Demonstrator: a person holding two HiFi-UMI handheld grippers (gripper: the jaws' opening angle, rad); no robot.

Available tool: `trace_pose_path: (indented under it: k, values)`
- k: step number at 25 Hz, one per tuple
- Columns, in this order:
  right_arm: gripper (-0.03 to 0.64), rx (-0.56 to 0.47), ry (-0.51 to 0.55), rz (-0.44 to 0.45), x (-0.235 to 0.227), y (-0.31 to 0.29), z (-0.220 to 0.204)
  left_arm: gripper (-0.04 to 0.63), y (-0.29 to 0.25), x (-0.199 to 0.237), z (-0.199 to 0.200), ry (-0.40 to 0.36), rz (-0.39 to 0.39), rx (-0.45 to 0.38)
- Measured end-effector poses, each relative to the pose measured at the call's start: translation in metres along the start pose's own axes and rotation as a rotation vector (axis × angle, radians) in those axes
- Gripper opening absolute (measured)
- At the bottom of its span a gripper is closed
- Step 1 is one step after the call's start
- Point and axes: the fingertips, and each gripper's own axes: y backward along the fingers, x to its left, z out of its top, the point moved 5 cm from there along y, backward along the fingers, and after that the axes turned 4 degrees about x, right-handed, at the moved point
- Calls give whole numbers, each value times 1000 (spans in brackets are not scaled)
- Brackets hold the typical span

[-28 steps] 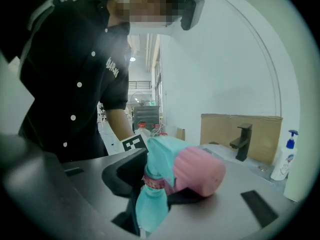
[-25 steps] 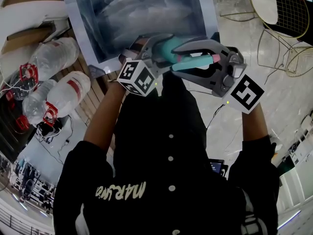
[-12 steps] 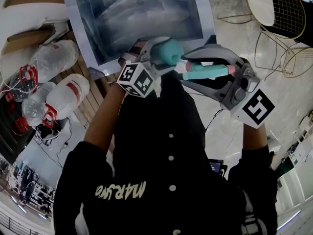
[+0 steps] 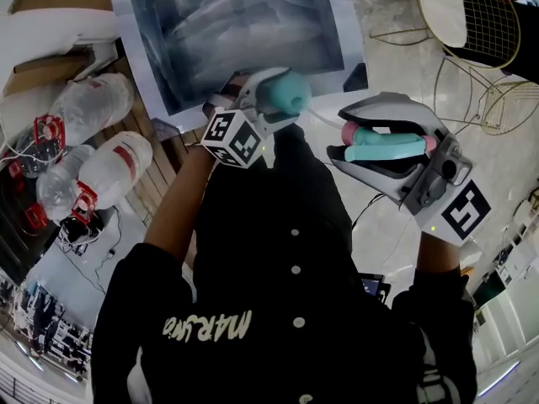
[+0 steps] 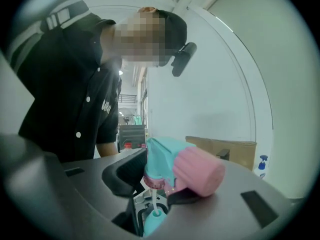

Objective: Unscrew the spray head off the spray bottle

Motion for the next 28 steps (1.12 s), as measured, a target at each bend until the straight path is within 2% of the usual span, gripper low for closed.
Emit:
trace_pose_path:
  k: [9,20,28]
  values:
    - [152,-49,4,-83,-6,21,21,407,0,-1,3,9,16,-5]
    - [152,-63,6,-124,-8,23,21,408,11,-2,1,22,28,-6]
    - [152,-105,-42,-231,-20,38,31,407,56,-2,3,42,62,-31]
